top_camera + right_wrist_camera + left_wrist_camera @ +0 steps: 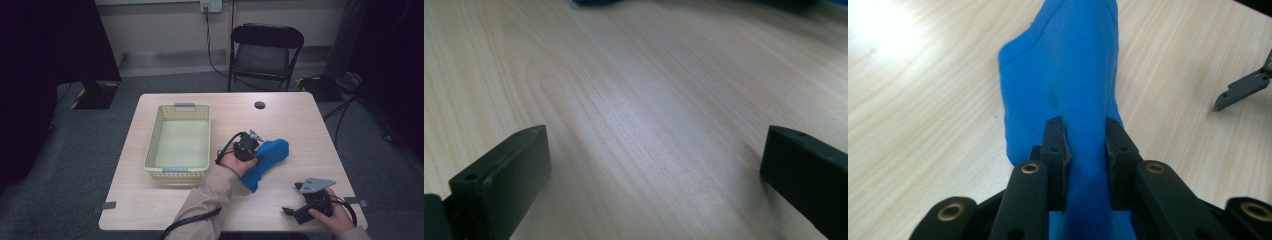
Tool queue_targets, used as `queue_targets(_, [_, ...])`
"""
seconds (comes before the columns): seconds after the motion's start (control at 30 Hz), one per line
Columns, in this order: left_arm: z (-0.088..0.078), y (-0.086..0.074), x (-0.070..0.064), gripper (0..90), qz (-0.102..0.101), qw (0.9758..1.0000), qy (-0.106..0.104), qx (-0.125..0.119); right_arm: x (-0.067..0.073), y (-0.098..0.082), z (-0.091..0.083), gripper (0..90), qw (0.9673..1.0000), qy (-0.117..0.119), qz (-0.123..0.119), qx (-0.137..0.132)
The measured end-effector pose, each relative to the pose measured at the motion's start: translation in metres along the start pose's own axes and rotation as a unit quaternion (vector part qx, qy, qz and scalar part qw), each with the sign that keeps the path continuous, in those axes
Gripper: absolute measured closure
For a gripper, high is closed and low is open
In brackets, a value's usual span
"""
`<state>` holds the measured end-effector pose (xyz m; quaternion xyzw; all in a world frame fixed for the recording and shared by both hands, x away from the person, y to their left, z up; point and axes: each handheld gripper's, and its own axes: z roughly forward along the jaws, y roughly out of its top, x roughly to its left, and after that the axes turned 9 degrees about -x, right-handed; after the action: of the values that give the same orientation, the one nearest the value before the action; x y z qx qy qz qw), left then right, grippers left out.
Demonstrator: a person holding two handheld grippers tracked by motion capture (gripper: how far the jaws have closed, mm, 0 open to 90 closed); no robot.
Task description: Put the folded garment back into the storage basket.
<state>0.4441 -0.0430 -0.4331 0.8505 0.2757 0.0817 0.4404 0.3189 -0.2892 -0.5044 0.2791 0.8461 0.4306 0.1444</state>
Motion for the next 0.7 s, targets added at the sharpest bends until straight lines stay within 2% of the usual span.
queue_targets(0.27, [-0.023, 0.015, 0.002, 75.7, 0.009, 0.9999, 0.006, -0.011, 0.000, 0.000, 0.000, 0.0, 1.0000, 0.000, 0.000, 0.000])
queue_targets(0.33, [-0.029, 0.017, 0.003, 75.6, 0.006, 0.9998, 0.009, -0.016, 0.000, 0.000, 0.000, 0.0, 1.0000, 0.000, 0.000, 0.000])
queue_targets(0.4, [-0.034, 0.020, 0.005, 75.7, 0.012, 0.9997, 0.015, -0.015, 0.000, 0.000, 0.000, 0.0, 1.0000, 0.000, 0.000, 0.000])
queue_targets(0.7, [-0.055, 0.030, 0.013, 75.6, 0.002, 0.9995, 0.020, -0.024, 0.000, 0.000, 0.000, 0.0, 1.0000, 0.000, 0.000, 0.000])
